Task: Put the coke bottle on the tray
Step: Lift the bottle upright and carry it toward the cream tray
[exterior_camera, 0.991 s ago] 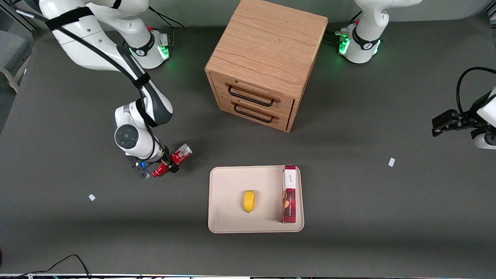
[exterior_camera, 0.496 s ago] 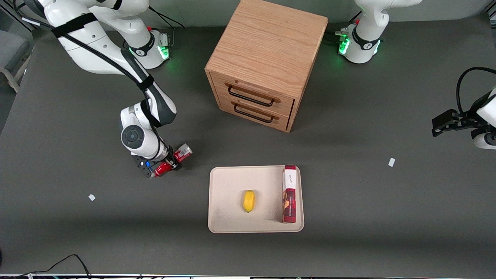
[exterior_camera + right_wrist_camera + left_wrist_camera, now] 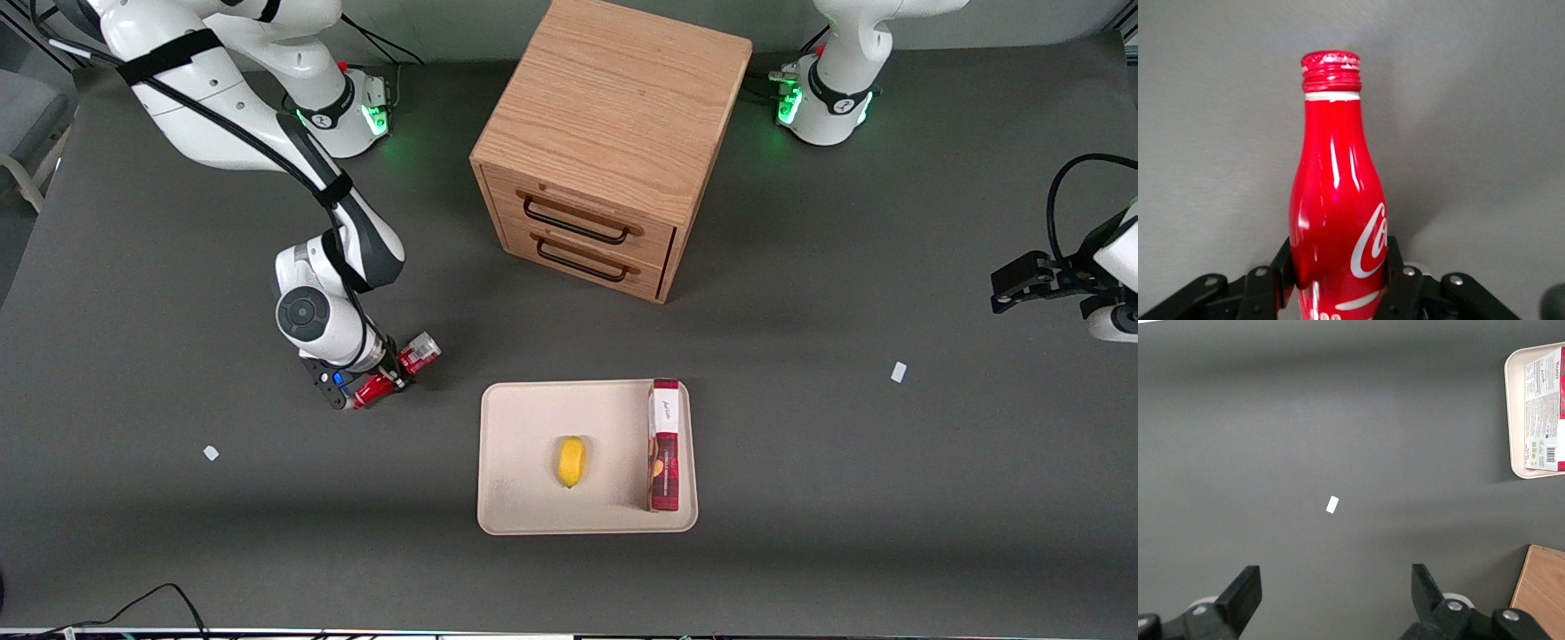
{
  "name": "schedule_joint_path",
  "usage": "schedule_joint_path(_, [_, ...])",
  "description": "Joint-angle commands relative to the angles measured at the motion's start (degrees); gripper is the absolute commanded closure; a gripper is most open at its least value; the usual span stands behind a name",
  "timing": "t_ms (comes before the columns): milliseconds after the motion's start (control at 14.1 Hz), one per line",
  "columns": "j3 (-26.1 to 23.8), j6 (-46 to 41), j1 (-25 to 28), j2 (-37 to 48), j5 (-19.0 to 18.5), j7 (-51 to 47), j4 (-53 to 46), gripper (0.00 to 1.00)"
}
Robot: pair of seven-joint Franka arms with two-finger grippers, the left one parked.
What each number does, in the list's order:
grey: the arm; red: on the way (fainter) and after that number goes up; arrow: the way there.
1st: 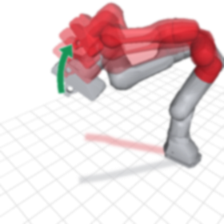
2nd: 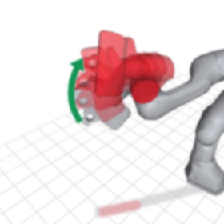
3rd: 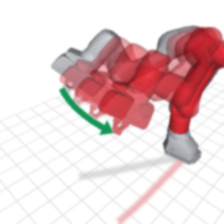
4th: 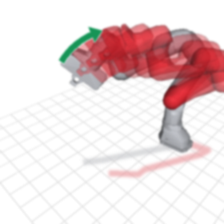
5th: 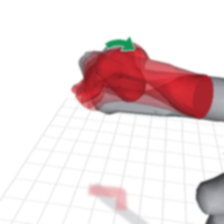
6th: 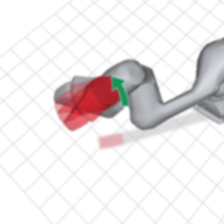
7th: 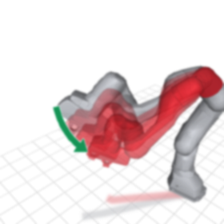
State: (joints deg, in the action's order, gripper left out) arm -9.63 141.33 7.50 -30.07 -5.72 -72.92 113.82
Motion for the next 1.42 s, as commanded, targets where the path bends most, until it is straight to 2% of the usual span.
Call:
schedule_joint_path(0, [-0.6, -9.4, 0.1, 1.8, -0.9, 1.3, -7.8, 1.0])
schedule_joint_path(142, [-1.5, -19.3, 0.1, 1.2, -0.8, 5.5, -16.8, 1.0])
schedule_joint_path(354, [-4.1, -24.9, 0.1, 0.7, -0.9, 10.1, -26.3, 1.0])
schedule_joint_path(566, [-4.6, -31.2, 0.7, -2.3, -1.0, 26.8, -36.2, 1.0])
schedule_joint_path(708, [-5.7, -33.7, 0.8, -5.9, -1.0, 34.7, -43.5, 1.0])
schedule_joint_path(850, [-7.9, -34.4, 1.2, -10.2, -1.1, 36.6, -49.5, 1.0])
schedule_joint_path(1062, [-8.7, -33.8, 3.8, -18.4, -1.2, 41.7, -57.6, 1.0])
schedule_joint_path(1345, [-5.9, -29.9, 9.3, -23.1, -2.3, 50.8, -58.8, 1.0])
